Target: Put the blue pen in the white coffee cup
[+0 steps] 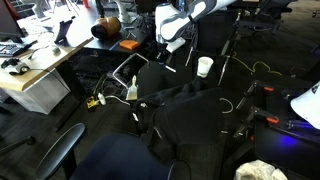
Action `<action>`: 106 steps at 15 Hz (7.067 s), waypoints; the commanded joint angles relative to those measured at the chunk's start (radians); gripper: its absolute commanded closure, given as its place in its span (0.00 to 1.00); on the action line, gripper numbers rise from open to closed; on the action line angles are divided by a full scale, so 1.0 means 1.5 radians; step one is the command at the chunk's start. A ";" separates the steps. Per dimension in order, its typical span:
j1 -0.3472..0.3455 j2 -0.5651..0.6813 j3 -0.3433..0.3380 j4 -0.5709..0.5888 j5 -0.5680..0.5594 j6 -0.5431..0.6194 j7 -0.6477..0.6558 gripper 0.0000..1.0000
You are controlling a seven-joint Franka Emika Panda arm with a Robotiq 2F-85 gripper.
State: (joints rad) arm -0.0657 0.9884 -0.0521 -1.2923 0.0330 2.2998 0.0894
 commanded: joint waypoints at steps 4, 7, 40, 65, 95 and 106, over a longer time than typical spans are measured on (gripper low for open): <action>0.026 -0.235 -0.013 -0.210 -0.021 0.010 0.010 0.96; 0.031 -0.328 -0.010 -0.296 -0.032 0.011 0.002 0.96; 0.165 -0.450 -0.169 -0.491 -0.473 0.157 0.685 0.96; 0.127 -0.436 -0.012 -0.470 -0.740 -0.346 1.376 0.96; 0.126 -0.280 0.041 -0.415 -0.656 -0.524 1.629 0.96; 0.114 -0.170 0.032 -0.326 -0.657 -0.491 1.633 0.96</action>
State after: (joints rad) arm 0.1090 0.6865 0.0022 -1.8369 -0.9655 1.5427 2.5223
